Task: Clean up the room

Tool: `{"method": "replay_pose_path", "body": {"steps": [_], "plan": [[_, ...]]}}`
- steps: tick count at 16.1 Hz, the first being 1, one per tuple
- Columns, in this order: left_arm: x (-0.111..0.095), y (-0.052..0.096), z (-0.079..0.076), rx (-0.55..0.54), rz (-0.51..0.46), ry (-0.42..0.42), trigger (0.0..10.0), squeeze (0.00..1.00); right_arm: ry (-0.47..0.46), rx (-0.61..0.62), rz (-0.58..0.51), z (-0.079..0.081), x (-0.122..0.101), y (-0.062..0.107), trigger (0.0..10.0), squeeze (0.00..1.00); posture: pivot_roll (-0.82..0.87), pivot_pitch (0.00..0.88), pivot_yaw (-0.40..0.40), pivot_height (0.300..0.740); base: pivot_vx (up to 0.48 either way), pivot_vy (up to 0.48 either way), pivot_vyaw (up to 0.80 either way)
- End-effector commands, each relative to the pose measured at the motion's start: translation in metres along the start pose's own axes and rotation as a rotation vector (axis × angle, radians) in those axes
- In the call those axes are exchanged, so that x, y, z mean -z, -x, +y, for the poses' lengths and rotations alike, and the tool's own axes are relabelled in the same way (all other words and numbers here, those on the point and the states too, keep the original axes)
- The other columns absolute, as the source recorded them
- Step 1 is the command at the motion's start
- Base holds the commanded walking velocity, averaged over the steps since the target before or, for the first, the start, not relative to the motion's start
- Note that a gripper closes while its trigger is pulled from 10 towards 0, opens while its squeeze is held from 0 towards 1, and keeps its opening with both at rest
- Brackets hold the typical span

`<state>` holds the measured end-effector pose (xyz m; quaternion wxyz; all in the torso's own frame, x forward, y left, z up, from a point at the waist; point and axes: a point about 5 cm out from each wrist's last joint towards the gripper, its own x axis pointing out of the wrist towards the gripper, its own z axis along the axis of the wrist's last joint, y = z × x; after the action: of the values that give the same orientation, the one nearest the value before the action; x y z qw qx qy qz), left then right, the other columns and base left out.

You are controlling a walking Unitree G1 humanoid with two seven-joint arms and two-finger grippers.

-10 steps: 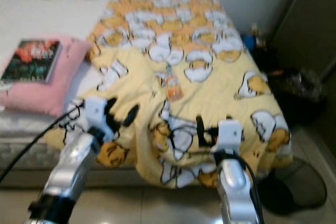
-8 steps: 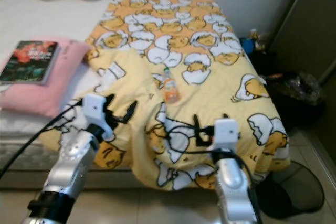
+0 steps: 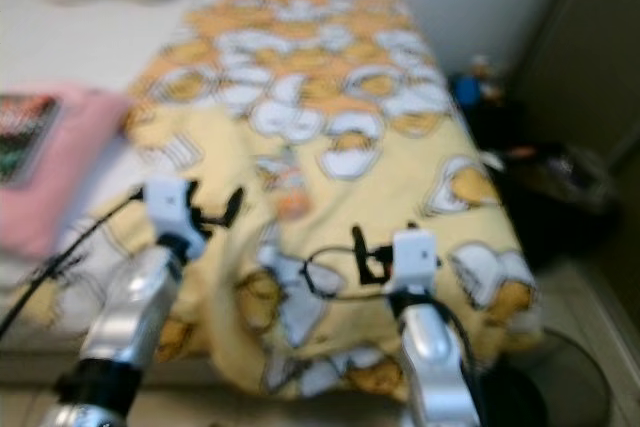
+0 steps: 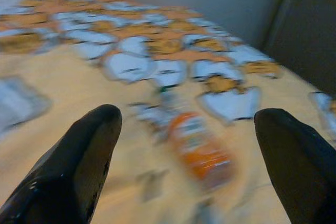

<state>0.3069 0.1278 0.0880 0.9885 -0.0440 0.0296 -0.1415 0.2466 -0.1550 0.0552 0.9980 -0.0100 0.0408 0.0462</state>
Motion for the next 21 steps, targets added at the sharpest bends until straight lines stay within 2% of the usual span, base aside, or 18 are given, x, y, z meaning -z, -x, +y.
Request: {"method": "replay_pose_path", "body": {"steps": [1,3,5,8,10,12,13,15,17,18,19,20,21], "plan": [[-0.003,-0.003,-0.008,0.030,-0.007,-0.019,10.0,0.00,0.012,0.018,-0.009,-0.006,-0.002,0.004,10.0,0.00,-0.01,0.000,-0.013,0.740,0.364,-0.311,0.00],[-0.001,-0.006,-0.009,0.021,0.014,-0.049,10.0,0.00,0.018,0.023,0.002,-0.006,0.000,0.011,10.0,0.00,-0.04,0.000,-0.007,0.740,0.193,-0.141,0.00],[0.001,-0.012,-0.005,-0.013,0.042,-0.038,10.0,0.00,0.029,0.032,0.009,-0.010,0.001,0.016,10.0,0.00,-0.06,0.000,0.005,0.740,0.000,0.000,0.00],[0.002,-0.012,-0.004,0.009,0.050,-0.042,10.0,0.00,0.057,0.057,0.023,-0.015,0.001,0.014,10.0,0.00,-0.06,0.000,0.011,0.740,0.000,0.000,-0.27],[0.002,-0.011,-0.004,0.018,0.044,-0.020,10.0,0.00,0.067,0.033,0.013,-0.011,-0.001,0.014,10.0,0.00,-0.05,0.000,0.012,0.740,0.000,0.480,-0.80],[0.003,-0.011,-0.004,0.006,0.052,-0.037,10.0,0.00,0.067,0.021,0.022,-0.009,0.001,0.014,10.0,0.00,-0.04,0.000,0.007,0.740,0.000,0.480,-0.80],[0.006,-0.014,0.002,-0.054,0.080,-0.073,10.0,0.00,0.068,-0.007,0.009,-0.004,0.000,0.013,10.0,0.00,-0.04,0.000,0.004,0.740,0.000,0.000,0.00],[0.008,-0.023,0.010,-0.148,0.124,-0.069,10.0,0.00,0.066,-0.014,0.008,-0.002,-0.001,0.013,10.0,0.00,-0.05,0.000,-0.003,0.740,0.000,0.000,0.00],[0.004,-0.032,0.017,-0.216,0.135,-0.061,10.0,0.00,0.066,-0.021,0.006,0.000,-0.002,0.014,10.0,0.00,-0.05,0.000,-0.005,0.740,0.000,0.000,0.00],[-0.001,-0.040,0.022,-0.263,0.151,-0.087,10.0,0.00,0.065,-0.026,0.011,0.003,-0.002,0.017,10.0,0.00,-0.07,0.000,-0.005,0.740,0.000,0.000,0.00],[-0.005,-0.045,0.018,-0.245,0.147,-0.096,10.0,0.00,0.066,-0.030,0.016,0.004,-0.001,0.019,10.0,0.00,-0.08,0.000,-0.006,0.740,0.000,0.000,0.00],[-0.018,-0.056,0.005,-0.181,0.104,-0.120,10.0,0.00,0.079,-0.034,0.017,0.006,-0.001,0.026,10.0,0.00,-0.11,0.000,0.011,0.740,0.000,0.000,0.00],[-0.023,-0.062,-0.003,-0.148,0.087,-0.117,10.0,0.00,0.087,-0.014,0.013,0.004,-0.001,0.032,10.0,0.00,-0.13,0.000,0.019,0.740,0.000,0.000,0.00]]}}
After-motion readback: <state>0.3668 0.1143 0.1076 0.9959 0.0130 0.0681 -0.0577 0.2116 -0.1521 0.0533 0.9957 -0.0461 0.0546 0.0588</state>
